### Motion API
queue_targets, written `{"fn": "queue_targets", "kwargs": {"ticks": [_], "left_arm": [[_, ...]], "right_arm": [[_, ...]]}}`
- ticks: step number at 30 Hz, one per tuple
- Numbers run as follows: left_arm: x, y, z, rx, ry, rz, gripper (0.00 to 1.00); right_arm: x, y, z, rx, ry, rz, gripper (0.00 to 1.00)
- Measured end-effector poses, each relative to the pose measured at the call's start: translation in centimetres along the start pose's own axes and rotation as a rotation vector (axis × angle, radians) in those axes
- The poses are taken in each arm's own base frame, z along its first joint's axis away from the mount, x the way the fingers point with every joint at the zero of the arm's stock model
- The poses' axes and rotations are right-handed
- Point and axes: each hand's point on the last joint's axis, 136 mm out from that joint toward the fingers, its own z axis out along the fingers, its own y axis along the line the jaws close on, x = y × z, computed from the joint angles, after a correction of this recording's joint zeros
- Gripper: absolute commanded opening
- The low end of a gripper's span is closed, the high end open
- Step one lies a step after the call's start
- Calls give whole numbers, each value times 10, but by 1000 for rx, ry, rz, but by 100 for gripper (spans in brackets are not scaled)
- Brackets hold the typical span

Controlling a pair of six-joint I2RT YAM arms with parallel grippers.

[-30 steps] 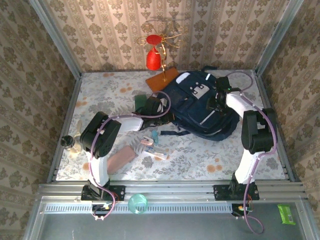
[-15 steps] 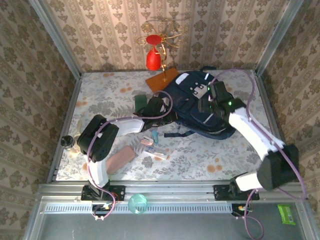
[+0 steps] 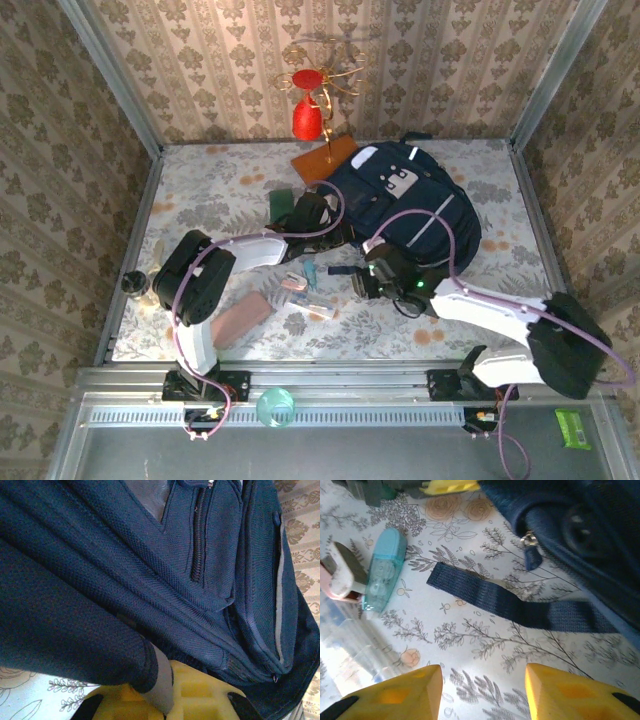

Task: Pack the student bag

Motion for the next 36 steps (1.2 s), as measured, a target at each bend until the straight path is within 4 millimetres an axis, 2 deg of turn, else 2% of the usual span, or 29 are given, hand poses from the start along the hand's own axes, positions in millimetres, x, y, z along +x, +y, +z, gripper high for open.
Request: {"fn": "queue_targets", "kwargs": {"ticks": [7,16,25,32,36], "left_arm": [[-1,-2,0,3,2,-6,0],[-1,-4,-1,0,10,-9,0],[-2,-5,-2,3,7,-8,0],[-2,-5,-2,4,7,-7,0],[-2,-5,-2,3,6,-7,0]], "right_arm": [[-1,-13,43,106,-78,35,48],[-4,-33,69,238,-145,48,46],[-24,-39,69,273,-224,48,39],[-33,-40,68,271,-250,32,17],[-36,-38,65,257,-264,42,7]]}}
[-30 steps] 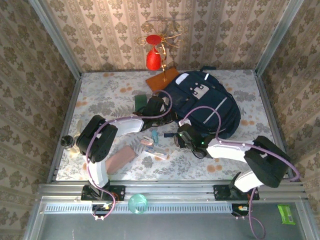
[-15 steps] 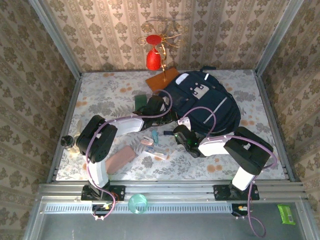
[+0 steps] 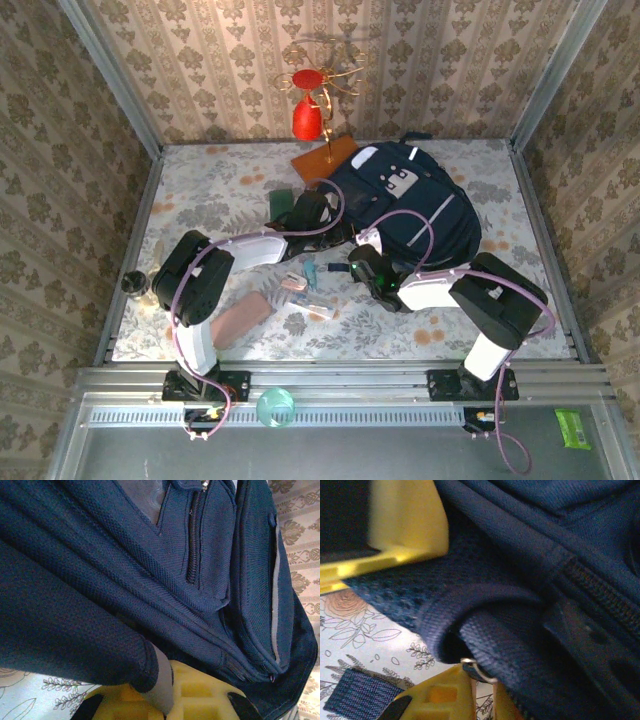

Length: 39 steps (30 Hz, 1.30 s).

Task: Pack the student bag

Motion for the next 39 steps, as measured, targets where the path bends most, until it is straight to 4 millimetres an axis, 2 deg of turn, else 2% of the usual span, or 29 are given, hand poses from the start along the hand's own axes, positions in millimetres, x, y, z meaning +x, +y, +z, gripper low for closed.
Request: {"fn": "queue_targets", "kwargs": {"ticks": [4,9,17,22,27,30,33,39], "left_arm": [[0,0,0,-1,-1,0,0],[-2,5,-1,-11,-1,9,0],[-10,15,-5,-27,-11,9,0],[-9,16,-5,-25,-6,7,0],[-8,14,-5,-16,-5,-2,0],[-8,9,-7,-8,-8,4,0],[-8,3,-9,0,-12,12,0],[-8,3,-9,-2,-14,10,0]], "right_arm": [[5,-5,-10,-20,3,24,0],[14,-17,-26,-30,6,63,0],[24,-37,-37,-45,38,119,0],[26,-18,-37,-156,65,97,29],[17,9,-27,-224,55,64,46],[11,19,-18,-235,37,59,49],[7,24,-8,-229,25,57,48],[2,20,4,-164,-13,60,42]]}}
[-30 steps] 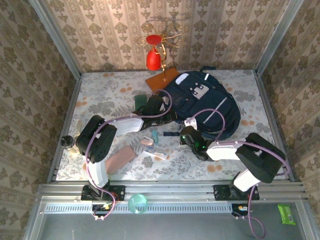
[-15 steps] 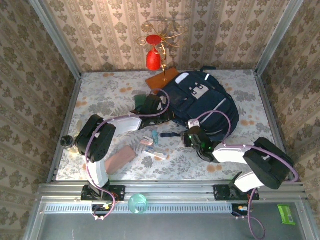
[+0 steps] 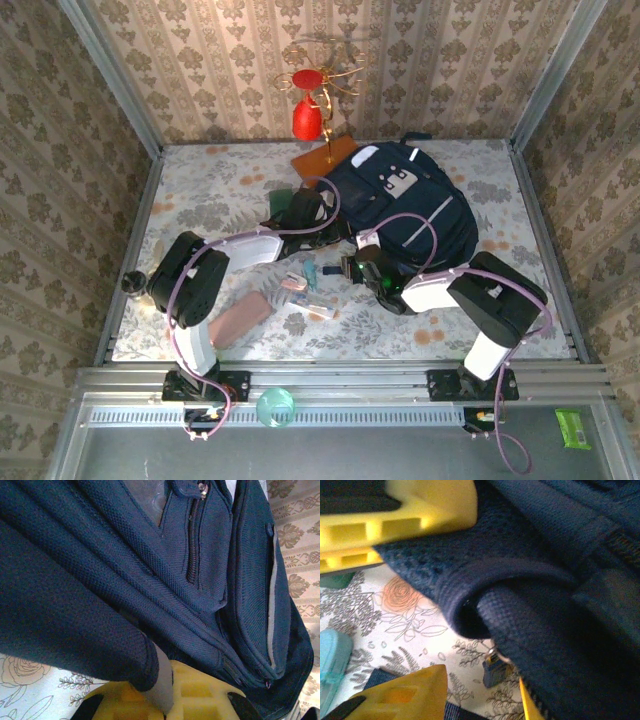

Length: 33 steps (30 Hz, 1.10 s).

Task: Pack the student bag

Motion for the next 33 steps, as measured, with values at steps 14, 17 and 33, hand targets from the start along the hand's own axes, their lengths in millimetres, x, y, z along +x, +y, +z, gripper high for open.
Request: {"fn": "queue_targets", "kwargs": {"ticks": [14,17,33], "left_arm": [[-2,-2,0,6,-9,-4,0],[-2,-1,0,5,-10,-4,0],[5,-1,0,8,22,17,0]], "right_arm": [[-15,1,8,35,-47,4,19],[-15,-1,8,47,-51,12,10],[2,-22,-27,51,-47,43,0]]}}
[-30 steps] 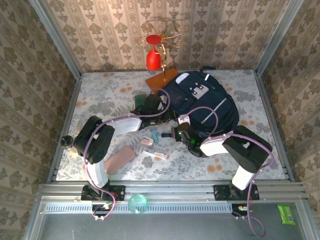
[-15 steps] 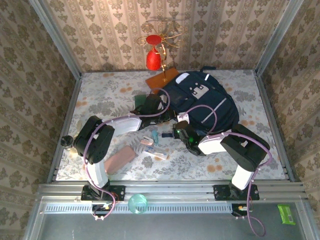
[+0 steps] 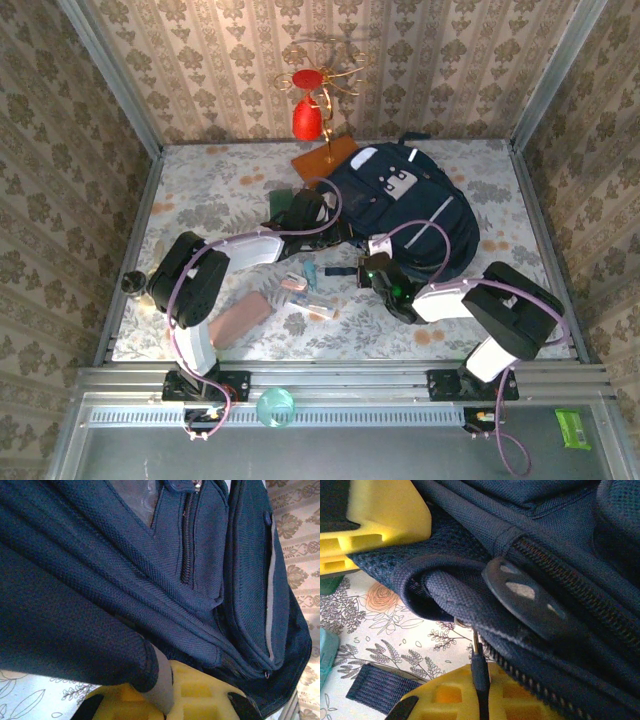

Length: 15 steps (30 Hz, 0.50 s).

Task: Pack the student bag

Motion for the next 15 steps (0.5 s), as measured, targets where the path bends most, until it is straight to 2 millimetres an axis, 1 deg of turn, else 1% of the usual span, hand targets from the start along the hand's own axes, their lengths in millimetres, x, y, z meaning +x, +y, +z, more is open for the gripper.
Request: {"fn": "queue_targets", "kwargs": {"ticks": [5,11,15], "left_arm": [[2,-2,0,9,9,10,0],[2,0,0,2,8,30,0],[-1,2,-1,-2,2,41,0]], "right_arm": [[2,-7,-10,3,2,7,0],[8,-28,-19,38,31,12,0],[9,-35,-24,43,51,19,0]]}}
